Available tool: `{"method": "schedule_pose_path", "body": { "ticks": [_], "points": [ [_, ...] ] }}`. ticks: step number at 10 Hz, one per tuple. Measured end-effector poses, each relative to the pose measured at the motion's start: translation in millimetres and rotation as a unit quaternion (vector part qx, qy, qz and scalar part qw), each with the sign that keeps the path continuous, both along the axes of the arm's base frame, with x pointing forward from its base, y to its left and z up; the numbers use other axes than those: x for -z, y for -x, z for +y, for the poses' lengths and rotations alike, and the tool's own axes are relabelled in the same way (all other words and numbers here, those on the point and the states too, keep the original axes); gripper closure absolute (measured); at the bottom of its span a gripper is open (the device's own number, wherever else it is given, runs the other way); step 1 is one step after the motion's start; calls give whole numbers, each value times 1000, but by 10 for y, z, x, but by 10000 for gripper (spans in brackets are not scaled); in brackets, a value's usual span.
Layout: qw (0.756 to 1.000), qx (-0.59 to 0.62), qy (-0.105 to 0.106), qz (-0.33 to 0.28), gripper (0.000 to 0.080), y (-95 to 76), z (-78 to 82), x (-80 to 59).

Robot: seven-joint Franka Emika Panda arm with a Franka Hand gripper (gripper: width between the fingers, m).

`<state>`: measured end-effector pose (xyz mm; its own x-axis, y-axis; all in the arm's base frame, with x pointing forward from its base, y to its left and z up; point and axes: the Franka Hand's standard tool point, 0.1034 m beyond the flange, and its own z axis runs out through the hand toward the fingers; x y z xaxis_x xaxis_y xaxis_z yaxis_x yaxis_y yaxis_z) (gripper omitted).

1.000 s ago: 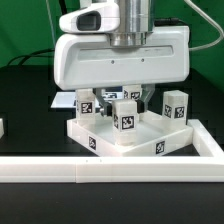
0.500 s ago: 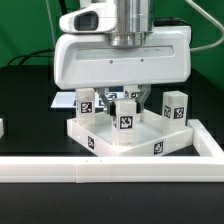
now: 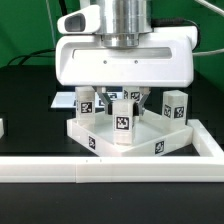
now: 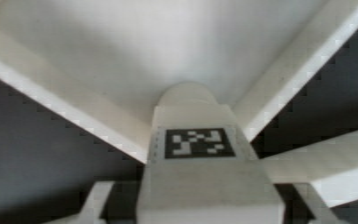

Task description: Assemble square table

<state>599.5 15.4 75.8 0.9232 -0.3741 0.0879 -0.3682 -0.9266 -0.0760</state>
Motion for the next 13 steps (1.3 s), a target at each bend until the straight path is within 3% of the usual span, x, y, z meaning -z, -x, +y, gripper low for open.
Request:
{"method": "schedule_pose_path", "body": {
  "ticks": [4, 7, 10, 11, 12, 13],
  "points": [
    [978, 207, -31, 7, 509, 7, 78, 8],
    [937, 344, -50, 17, 509, 18, 134, 12],
    [913, 403, -61, 24, 505, 22, 141, 13],
    [917, 393, -60, 23, 505, 22, 141, 13],
    [917, 393, -60, 23, 226, 22, 141, 14],
    [925, 375, -58, 22, 226, 24, 145, 15]
  ]
}}
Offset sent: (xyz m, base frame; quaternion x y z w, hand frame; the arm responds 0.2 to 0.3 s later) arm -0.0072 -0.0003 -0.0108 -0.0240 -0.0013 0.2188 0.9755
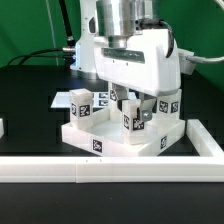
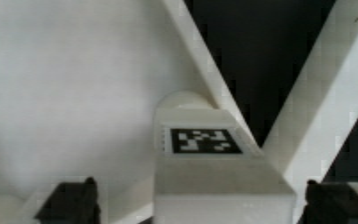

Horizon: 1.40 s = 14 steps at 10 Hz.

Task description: Assemble square table

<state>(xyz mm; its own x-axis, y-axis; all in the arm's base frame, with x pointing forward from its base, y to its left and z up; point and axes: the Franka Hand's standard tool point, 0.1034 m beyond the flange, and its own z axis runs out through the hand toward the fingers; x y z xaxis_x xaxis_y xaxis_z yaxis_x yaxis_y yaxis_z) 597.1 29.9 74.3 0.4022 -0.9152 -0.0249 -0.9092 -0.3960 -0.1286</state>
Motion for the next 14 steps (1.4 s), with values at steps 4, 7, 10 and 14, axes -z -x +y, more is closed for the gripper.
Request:
{"method": "schedule_pose_path", "body": {
  "ticks": [4, 7, 10, 14],
  "points": [
    [977, -211, 17, -5, 151, 13, 95, -3],
    [928, -372, 27, -4, 151, 22, 89, -18],
    [881, -471, 44, -9, 151, 15, 81, -22],
    [808, -584, 68, -24, 151, -12, 7, -22]
  ]
}}
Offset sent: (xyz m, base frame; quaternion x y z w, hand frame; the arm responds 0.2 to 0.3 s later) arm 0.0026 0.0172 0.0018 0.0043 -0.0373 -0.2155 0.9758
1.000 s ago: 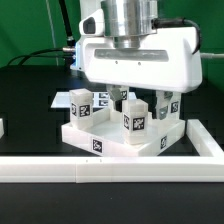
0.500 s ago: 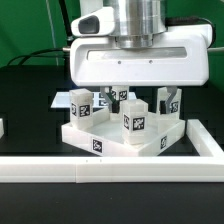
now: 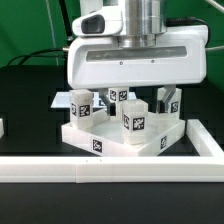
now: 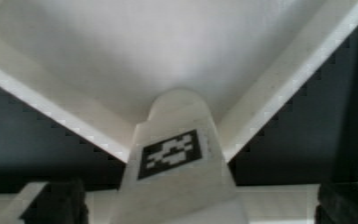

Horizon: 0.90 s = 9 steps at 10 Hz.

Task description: Assemble square table

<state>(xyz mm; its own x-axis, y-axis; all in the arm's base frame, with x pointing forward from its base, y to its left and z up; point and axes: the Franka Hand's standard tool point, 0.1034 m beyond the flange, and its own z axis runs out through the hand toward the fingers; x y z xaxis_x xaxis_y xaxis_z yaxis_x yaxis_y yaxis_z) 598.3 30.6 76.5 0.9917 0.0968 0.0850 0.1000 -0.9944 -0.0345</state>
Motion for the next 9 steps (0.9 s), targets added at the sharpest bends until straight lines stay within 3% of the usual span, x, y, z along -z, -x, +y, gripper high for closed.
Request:
{"method": "schedule_pose_path", "body": {
  "ticks": [4, 5, 6, 9],
  "points": [
    [994, -111, 15, -5, 151, -21, -105, -14],
    [994, -110, 15, -5, 272, -21, -105, -14],
    [994, -110, 15, -5, 466, -21, -105, -14],
    [996, -92, 14, -4, 509, -20, -107, -13]
  ]
}}
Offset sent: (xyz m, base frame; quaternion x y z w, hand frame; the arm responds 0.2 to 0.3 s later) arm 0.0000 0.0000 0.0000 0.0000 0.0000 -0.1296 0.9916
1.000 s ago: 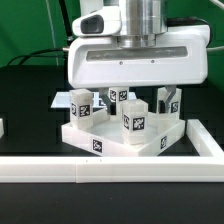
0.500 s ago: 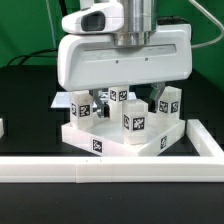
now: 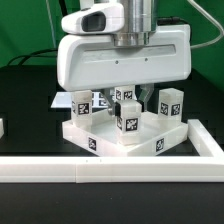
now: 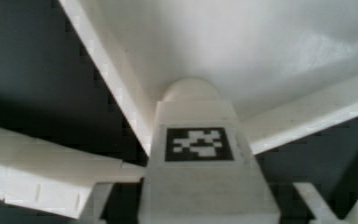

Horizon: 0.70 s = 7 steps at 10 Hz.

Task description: Assemble square table

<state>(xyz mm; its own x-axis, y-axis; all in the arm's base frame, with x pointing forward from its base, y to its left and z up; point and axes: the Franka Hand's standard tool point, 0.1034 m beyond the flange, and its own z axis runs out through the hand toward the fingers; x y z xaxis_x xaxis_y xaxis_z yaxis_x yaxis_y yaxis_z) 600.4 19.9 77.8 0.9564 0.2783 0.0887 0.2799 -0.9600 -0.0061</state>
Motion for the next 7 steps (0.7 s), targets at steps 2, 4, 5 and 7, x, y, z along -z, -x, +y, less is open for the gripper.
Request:
{"method": "schedule_pose_path", "body": {
  "ticks": [2, 4, 5, 7],
  "points": [
    [1000, 8, -1, 0, 509, 1, -8, 1],
    [990, 139, -19, 3, 509, 8, -40, 9],
    [981, 191, -24, 1, 509, 6, -33, 11],
    [955, 294, -38, 1, 509, 4, -34, 15]
  ]
}}
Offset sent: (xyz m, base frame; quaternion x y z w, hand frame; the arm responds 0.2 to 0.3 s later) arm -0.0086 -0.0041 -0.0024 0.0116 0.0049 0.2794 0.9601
